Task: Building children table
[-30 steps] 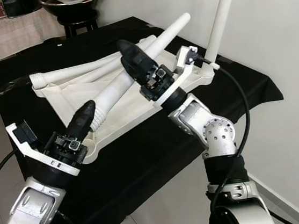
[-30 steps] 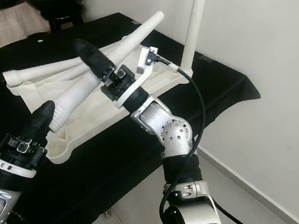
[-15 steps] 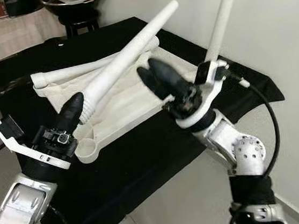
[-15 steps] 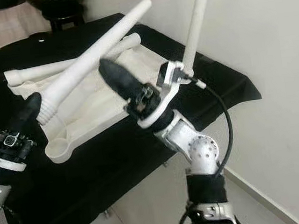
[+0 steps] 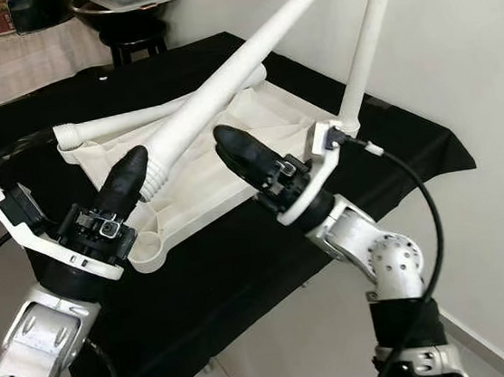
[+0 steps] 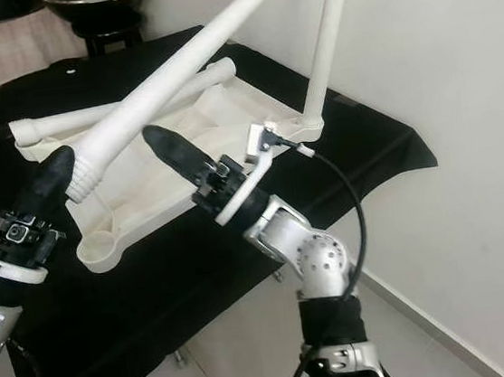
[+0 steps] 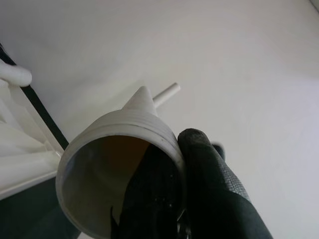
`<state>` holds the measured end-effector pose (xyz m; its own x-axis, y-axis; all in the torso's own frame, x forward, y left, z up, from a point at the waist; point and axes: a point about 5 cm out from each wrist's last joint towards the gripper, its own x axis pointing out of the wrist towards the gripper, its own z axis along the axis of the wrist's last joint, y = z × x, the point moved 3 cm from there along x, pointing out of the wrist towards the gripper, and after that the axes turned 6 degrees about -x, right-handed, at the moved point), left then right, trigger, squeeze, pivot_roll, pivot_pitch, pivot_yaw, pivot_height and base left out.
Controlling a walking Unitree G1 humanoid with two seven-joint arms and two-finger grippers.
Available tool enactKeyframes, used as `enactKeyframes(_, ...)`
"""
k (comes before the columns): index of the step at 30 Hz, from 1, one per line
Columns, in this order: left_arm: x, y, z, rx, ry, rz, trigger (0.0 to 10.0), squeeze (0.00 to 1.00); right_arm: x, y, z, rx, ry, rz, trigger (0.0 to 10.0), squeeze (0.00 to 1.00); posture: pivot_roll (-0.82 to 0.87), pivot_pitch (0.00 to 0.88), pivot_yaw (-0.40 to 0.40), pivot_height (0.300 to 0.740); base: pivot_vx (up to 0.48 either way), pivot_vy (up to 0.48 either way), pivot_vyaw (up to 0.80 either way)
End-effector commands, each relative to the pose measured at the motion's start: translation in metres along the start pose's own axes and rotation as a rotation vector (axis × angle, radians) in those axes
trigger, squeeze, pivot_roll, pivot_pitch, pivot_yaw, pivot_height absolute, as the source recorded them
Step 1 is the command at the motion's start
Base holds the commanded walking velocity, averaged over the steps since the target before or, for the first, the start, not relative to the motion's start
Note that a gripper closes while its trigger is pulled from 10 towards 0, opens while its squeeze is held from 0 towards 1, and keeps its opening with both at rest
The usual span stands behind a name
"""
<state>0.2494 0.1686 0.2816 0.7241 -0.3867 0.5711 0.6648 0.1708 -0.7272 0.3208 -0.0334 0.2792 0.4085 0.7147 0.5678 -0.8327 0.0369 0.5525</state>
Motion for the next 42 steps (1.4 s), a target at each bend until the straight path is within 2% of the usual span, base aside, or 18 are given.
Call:
enactKeyframes(1,0.0,-0.01,-0.003,0.001,0.01,-0.051,0.0,0.0,0.003,0.002,-0.003,0.011,0.0,0.014,10.0,0.0,0.03,0.135,-0.069,0.74,0.0,0.0,0.0)
enactKeyframes(4,0.002,-0.01,-0.009,-0.017,0.022,-0.049,0.0,0.0,0.012,0.009,-0.003,0.011,-0.011,0.057,10.0,0.0,0.03,0.135,-0.07,0.74,0.0,0.0,0.0)
enactKeyframes(5,0.003,-0.009,-0.011,-0.026,0.027,-0.048,0.4,0.0,0.018,0.012,-0.003,0.014,-0.016,0.074,10.0,0.0,0.03,0.135,-0.071,0.74,0.0,0.0,0.0)
enactKeyframes(7,0.003,-0.009,-0.011,-0.026,0.027,-0.048,0.4,0.0,0.018,0.012,-0.003,0.014,-0.016,0.074,10.0,0.0,0.03,0.135,-0.071,0.74,0.0,0.0,0.0)
enactKeyframes(8,0.003,-0.009,-0.014,-0.035,0.034,-0.049,4.5,0.0,0.024,0.015,-0.004,0.018,-0.02,0.087,10.0,0.0,0.03,0.135,-0.072,0.74,0.0,0.0,0.0)
enactKeyframes(9,0.004,-0.011,-0.018,-0.048,0.045,-0.06,4.9,0.0,0.028,0.017,-0.005,0.02,-0.017,0.099,10.0,0.0,0.04,0.135,-0.076,0.74,0.0,0.0,0.0)
enactKeyframes(13,0.004,-0.012,-0.02,-0.058,0.053,-0.068,4.9,0.0,0.03,0.018,-0.006,0.021,-0.015,0.105,10.0,0.0,0.04,0.135,-0.076,0.74,0.0,0.0,0.0)
enactKeyframes(14,0.004,-0.016,-0.024,-0.069,0.068,-0.087,7.2,0.0,0.032,0.019,-0.008,0.024,-0.009,0.107,10.0,0.0,0.03,0.134,-0.079,0.74,0.0,0.0,0.0)
enactKeyframes(15,0.003,-0.02,-0.029,-0.08,0.093,-0.115,8.6,0.0,0.033,0.019,-0.01,0.024,-0.006,0.106,10.0,0.0,0.03,0.134,-0.08,0.74,0.0,0.0,0.0)
enactKeyframes(21,0.0,-0.027,-0.038,-0.096,0.136,-0.148,8.5,0.0,0.036,0.02,-0.009,0.022,-0.012,0.107,10.0,0.0,0.03,0.132,-0.078,0.74,0.0,0.0,0.0)
enactKeyframes(24,0.0,-0.026,-0.041,-0.102,0.142,-0.147,7.9,0.0,0.037,0.02,-0.007,0.017,-0.021,0.109,10.0,0.0,0.03,0.131,-0.077,0.74,0.0,0.0,0.0)
enactKeyframes(25,0.0,-0.027,-0.042,-0.106,0.146,-0.15,7.3,0.0,0.037,0.02,-0.005,0.017,-0.029,0.11,10.0,0.0,0.02,0.129,-0.076,0.74,0.0,0.0,0.0)
enactKeyframes(34,-0.001,-0.027,-0.045,-0.11,0.16,-0.156,7.1,0.0,0.038,0.021,0.002,0.025,-0.06,0.124,10.0,0.0,0.02,0.124,-0.073,0.74,0.0,0.0,0.0)
enactKeyframes(36,-0.002,-0.026,-0.046,-0.108,0.171,-0.155,6.7,0.0,0.037,0.023,0.004,0.026,-0.064,0.135,10.0,0.0,0.02,0.12,-0.072,0.74,0.0,0.0,0.0)
enactKeyframes(41,-0.002,-0.026,-0.047,-0.102,0.183,-0.154,6.5,0.0,0.037,0.026,0.005,0.03,-0.061,0.152,10.0,0.0,0.02,0.118,-0.072,0.74,0.0,0.0,0.0)
enactKeyframes(42,-0.002,-0.026,-0.048,-0.1,0.185,-0.157,6.4,0.0,0.036,0.029,0.004,0.035,-0.059,0.175,0.4,0.0,0.02,0.116,-0.073,0.74,0.0,0.0,0.0)
